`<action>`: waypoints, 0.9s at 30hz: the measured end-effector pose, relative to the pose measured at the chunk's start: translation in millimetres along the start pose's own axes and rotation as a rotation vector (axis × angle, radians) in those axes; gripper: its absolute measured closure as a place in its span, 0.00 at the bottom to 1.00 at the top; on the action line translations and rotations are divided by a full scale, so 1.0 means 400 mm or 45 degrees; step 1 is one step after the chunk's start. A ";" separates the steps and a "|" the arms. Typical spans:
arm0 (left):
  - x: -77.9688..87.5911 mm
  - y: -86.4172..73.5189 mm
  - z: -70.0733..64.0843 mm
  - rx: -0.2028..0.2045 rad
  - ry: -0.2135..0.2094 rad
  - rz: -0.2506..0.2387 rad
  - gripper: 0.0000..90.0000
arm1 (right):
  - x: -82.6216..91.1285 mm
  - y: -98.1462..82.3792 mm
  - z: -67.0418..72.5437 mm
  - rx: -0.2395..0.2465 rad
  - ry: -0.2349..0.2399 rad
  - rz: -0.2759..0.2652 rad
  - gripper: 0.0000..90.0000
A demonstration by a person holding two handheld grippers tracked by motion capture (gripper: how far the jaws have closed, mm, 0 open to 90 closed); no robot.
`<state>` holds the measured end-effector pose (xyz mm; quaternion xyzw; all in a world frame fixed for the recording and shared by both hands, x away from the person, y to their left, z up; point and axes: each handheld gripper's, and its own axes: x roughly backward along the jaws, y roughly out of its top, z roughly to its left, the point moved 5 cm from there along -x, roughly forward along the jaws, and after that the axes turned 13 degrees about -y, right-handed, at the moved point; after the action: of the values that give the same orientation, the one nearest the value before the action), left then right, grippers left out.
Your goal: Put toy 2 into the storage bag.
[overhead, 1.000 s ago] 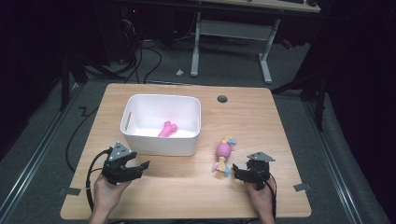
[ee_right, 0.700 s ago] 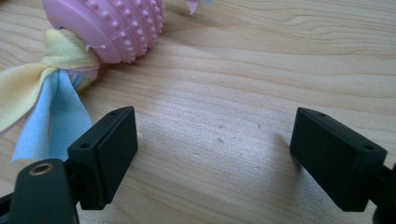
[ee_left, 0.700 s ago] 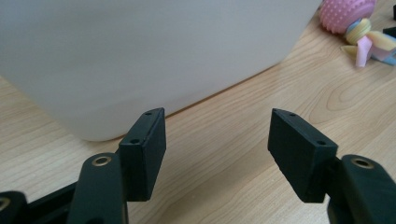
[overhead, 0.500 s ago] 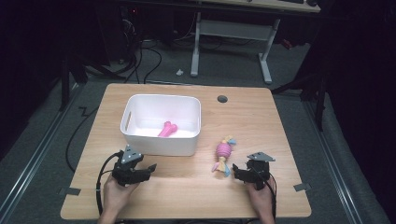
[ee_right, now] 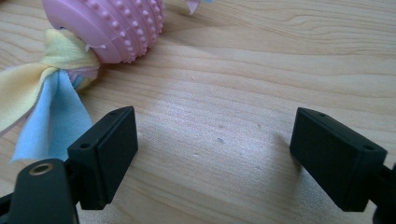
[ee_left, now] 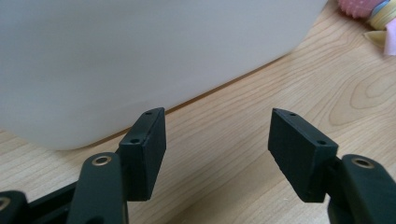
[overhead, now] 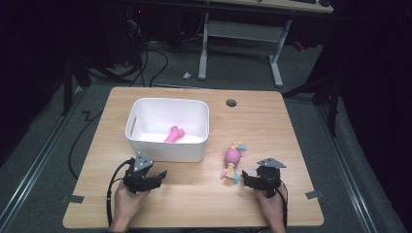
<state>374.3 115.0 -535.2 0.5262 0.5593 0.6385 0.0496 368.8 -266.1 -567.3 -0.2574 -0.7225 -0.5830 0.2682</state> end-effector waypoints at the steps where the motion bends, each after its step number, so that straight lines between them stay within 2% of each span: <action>1: -0.003 -0.001 -0.001 -0.001 0.000 -0.001 0.42 | 0.000 0.000 0.000 0.001 0.000 0.000 0.17; 15: -0.041 0.002 0.005 -0.022 0.022 -0.001 0.41 | -0.001 0.001 0.001 0.004 0.003 -0.002 0.17; 27: -0.078 -0.010 0.008 -0.034 0.021 0.043 0.41 | -0.002 0.001 -0.001 0.017 0.023 -0.003 0.16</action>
<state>388.5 98.3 -558.2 0.5296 0.5422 0.6510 0.0415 369.7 -266.3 -567.3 -0.2494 -0.7243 -0.5808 0.2755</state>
